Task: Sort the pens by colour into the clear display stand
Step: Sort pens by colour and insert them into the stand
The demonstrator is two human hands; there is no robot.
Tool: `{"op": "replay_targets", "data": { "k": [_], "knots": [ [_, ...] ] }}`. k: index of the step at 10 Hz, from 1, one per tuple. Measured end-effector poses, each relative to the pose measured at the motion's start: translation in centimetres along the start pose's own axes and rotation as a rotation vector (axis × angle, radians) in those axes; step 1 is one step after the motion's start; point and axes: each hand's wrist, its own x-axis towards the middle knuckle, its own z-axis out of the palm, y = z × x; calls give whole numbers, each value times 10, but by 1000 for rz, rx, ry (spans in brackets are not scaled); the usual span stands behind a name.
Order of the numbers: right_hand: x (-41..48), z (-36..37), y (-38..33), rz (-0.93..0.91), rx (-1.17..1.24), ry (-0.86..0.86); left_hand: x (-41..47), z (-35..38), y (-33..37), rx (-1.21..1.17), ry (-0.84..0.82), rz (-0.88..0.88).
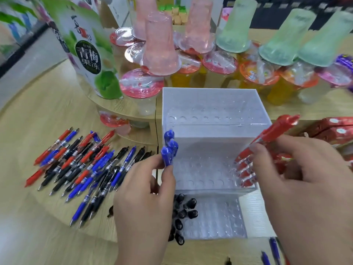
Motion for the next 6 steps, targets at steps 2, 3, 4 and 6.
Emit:
{"op": "replay_targets", "data": {
  "k": [2,3,4,6],
  "knots": [
    [28,14,37,206,153,-152,3,0,-3,-7,-18,-21],
    [10,10,14,-67,-154,57,5,0,-4,-11,-7,-24],
    [14,9,12,-112,-143,10,5,1,-2,-45,-9,-50],
    [14,9,16,-95,-39,-46,7,-4,8,-71,23,-87]
  ]
}}
